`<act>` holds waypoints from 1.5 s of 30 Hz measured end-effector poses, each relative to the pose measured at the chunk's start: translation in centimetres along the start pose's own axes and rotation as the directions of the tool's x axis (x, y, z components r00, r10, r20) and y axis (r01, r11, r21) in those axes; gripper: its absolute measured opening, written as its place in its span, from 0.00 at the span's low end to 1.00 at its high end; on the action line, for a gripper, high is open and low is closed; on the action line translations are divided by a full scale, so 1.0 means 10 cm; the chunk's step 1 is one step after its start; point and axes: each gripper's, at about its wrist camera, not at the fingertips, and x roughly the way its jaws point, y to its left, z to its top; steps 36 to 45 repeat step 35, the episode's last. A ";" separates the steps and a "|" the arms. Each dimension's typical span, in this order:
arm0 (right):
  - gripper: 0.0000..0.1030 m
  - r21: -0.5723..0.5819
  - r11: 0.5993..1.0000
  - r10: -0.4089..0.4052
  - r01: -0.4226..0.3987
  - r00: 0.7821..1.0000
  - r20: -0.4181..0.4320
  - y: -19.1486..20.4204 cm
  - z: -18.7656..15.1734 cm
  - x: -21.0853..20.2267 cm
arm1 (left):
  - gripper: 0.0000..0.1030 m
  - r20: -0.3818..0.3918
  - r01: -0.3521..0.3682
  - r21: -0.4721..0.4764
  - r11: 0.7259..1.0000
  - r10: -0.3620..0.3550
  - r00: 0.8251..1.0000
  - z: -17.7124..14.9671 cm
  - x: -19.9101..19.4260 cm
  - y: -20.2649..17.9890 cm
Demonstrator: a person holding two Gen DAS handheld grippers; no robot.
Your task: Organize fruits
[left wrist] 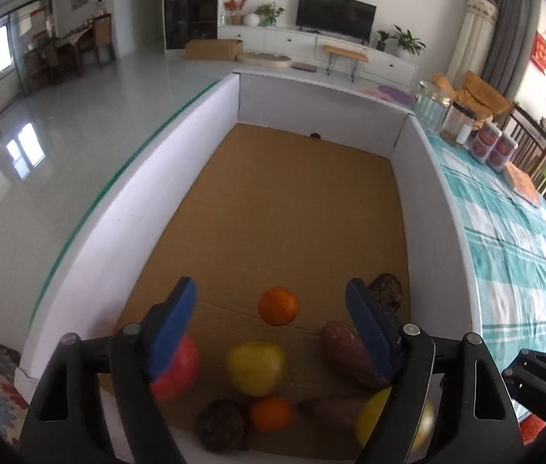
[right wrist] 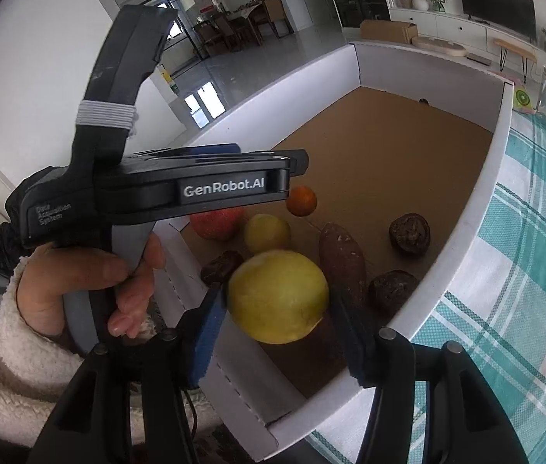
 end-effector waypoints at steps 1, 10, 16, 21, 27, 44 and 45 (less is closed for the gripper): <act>0.67 0.015 1.000 -0.002 0.002 1.000 0.018 -0.03 0.02 -0.03 | 0.83 0.012 -0.014 0.003 1.000 0.014 1.000 0.01 -0.04 0.03; 0.90 0.045 0.982 -0.184 0.181 0.980 0.073 0.00 0.08 -0.46 | 0.91 0.122 -0.241 0.056 0.969 0.233 0.965 -0.01 -0.43 -0.18; 0.91 0.069 0.971 -0.233 0.228 0.970 0.072 -0.03 0.08 -0.54 | 0.91 0.101 -0.241 0.084 0.967 0.232 0.967 -0.08 -0.47 -0.26; 0.91 0.080 0.959 -0.275 0.271 0.960 0.055 -0.01 0.05 -0.56 | 0.91 0.024 -0.265 0.088 0.960 0.264 0.964 -0.09 -0.40 -0.28; 0.91 0.073 0.949 -0.310 0.306 0.950 0.040 0.03 0.07 -0.52 | 0.91 0.032 -0.261 0.095 0.961 0.259 0.965 -0.13 -0.46 -0.25; 0.92 0.072 0.953 -0.298 0.295 0.954 0.032 0.10 0.15 -0.43 | 0.92 0.031 -0.232 0.056 0.971 0.231 0.973 -0.14 -0.51 -0.14; 0.92 0.072 0.953 -0.298 0.295 0.954 0.032 0.10 0.15 -0.43 | 0.92 0.031 -0.232 0.056 0.971 0.231 0.973 -0.14 -0.51 -0.14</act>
